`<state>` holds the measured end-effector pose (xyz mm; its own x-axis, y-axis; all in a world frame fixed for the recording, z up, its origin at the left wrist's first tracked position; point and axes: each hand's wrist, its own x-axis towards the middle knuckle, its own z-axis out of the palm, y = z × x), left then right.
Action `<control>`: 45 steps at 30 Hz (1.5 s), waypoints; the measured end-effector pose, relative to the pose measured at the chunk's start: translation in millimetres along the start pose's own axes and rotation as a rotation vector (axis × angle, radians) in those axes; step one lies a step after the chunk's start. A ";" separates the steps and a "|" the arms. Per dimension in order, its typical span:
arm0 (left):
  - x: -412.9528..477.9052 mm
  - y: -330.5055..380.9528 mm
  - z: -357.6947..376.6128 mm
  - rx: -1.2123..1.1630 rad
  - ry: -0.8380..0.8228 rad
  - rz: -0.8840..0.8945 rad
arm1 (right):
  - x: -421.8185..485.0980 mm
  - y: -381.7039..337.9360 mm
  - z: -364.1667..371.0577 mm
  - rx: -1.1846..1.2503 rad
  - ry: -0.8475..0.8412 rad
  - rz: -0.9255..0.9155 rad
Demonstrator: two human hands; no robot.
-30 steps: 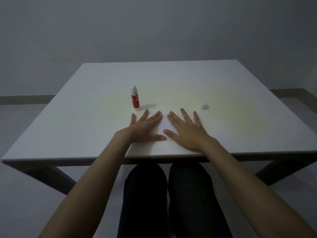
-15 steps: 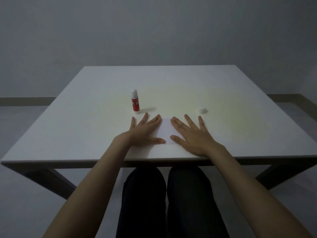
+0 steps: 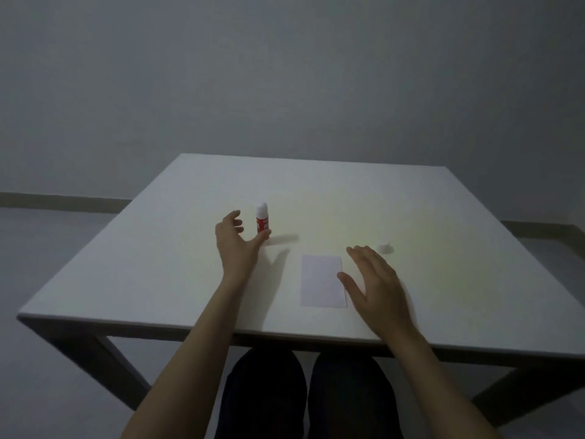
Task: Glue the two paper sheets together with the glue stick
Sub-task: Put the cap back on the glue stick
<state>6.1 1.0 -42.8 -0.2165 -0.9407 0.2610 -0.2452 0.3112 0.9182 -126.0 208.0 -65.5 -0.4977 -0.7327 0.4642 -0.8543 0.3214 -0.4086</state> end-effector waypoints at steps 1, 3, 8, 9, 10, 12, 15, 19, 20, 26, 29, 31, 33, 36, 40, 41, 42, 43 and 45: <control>3.9 4.8 5.5 0.005 -0.037 -0.015 | -0.7 -1.7 -2.0 -0.021 0.084 -0.046; 8.9 10.5 12.7 0.016 -0.097 0.009 | -2.5 -2.2 -3.1 -0.070 0.218 -0.150; -7.7 22.7 6.4 -0.193 -0.247 -0.079 | -1.6 -3.0 -8.1 0.220 0.335 0.032; -15.0 27.9 3.5 -0.291 -0.318 -0.090 | 1.9 -6.5 -12.0 0.355 0.325 0.127; -21.6 31.3 1.7 -0.377 -0.390 -0.081 | 7.1 -10.8 -14.8 0.496 0.277 0.225; -32.3 41.8 -1.8 -0.489 -0.492 -0.063 | 21.8 -29.6 -18.9 0.833 0.059 0.469; -43.6 57.0 -5.7 -0.598 -0.565 -0.062 | 34.5 -60.6 -17.7 1.231 -0.386 0.743; -52.0 66.3 -4.4 -0.583 -0.515 -0.021 | 35.4 -73.4 -13.6 1.539 -0.360 0.870; -53.4 68.1 -3.8 -0.586 -0.488 -0.036 | 33.1 -73.9 -11.1 1.525 -0.244 0.792; -81.4 74.4 5.1 -0.598 -0.445 -0.109 | -4.1 -68.7 0.9 0.379 0.440 -0.005; -82.2 74.9 5.2 -0.607 -0.418 -0.114 | -0.3 -75.0 -14.8 0.694 0.180 0.295; -77.4 76.7 1.6 -0.612 -0.415 -0.097 | 11.0 -79.2 -27.5 1.196 -0.127 0.690; -75.1 78.4 0.3 -0.572 -0.393 -0.050 | 16.2 -77.5 -36.0 1.591 -0.293 0.904; -73.9 77.5 1.6 -0.491 -0.307 0.017 | 15.2 -76.9 -36.6 1.706 -0.223 0.782; -76.2 77.9 7.8 -0.414 -0.239 0.020 | 0.4 -73.8 -15.3 0.503 0.279 0.125; -78.3 78.0 9.7 -0.399 -0.218 0.017 | -0.4 -71.1 -10.8 0.312 0.343 0.006; -79.8 77.8 10.9 -0.389 -0.201 0.019 | -1.1 -71.1 -9.0 0.268 0.353 -0.029; -80.7 77.6 10.9 -0.385 -0.192 0.026 | -1.1 -73.3 -9.8 0.332 0.322 0.027; -79.5 76.4 8.0 -0.393 -0.194 0.041 | 4.6 -79.1 -19.3 0.729 0.128 0.318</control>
<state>-3.0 100.6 4.2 -0.4012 -0.8744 0.2729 0.1372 0.2372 0.9617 -63.6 190.9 -15.9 -0.7517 -0.5831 0.3082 -0.3781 -0.0018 -0.9258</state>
